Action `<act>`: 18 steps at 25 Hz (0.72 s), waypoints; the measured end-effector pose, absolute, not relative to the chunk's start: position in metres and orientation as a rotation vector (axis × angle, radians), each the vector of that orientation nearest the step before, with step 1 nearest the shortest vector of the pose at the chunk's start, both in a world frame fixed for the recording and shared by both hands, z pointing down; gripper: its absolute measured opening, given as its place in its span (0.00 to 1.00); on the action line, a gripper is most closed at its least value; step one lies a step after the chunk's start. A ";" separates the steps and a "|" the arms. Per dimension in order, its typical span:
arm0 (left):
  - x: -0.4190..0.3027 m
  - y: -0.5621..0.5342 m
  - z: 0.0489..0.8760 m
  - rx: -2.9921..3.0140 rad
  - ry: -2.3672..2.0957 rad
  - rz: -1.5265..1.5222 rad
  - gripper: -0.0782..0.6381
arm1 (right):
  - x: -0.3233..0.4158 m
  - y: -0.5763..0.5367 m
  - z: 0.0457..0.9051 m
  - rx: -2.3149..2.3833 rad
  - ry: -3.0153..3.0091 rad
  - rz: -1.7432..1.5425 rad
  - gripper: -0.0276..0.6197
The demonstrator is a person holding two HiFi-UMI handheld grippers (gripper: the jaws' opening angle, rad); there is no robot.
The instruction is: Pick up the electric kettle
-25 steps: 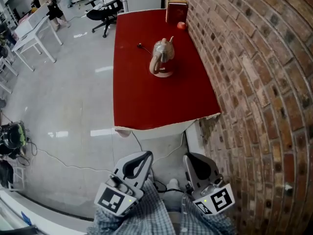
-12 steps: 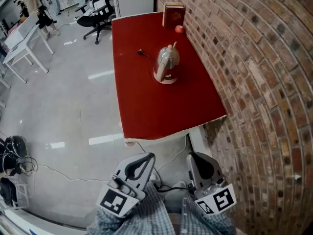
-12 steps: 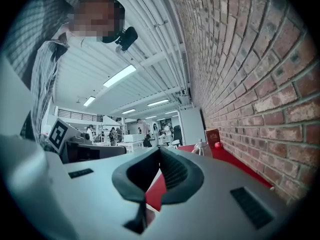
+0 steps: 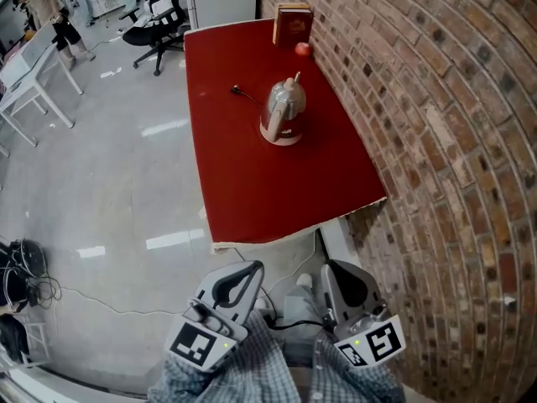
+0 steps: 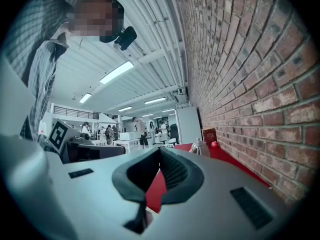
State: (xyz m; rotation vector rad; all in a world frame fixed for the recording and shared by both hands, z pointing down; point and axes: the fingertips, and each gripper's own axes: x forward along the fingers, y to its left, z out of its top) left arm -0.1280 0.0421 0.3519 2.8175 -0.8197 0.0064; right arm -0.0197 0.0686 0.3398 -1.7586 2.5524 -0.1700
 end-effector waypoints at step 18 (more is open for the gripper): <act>-0.040 -0.012 0.327 2.785 -1.047 -0.136 0.12 | 0.061 0.011 0.336 -1.559 2.722 -0.081 0.05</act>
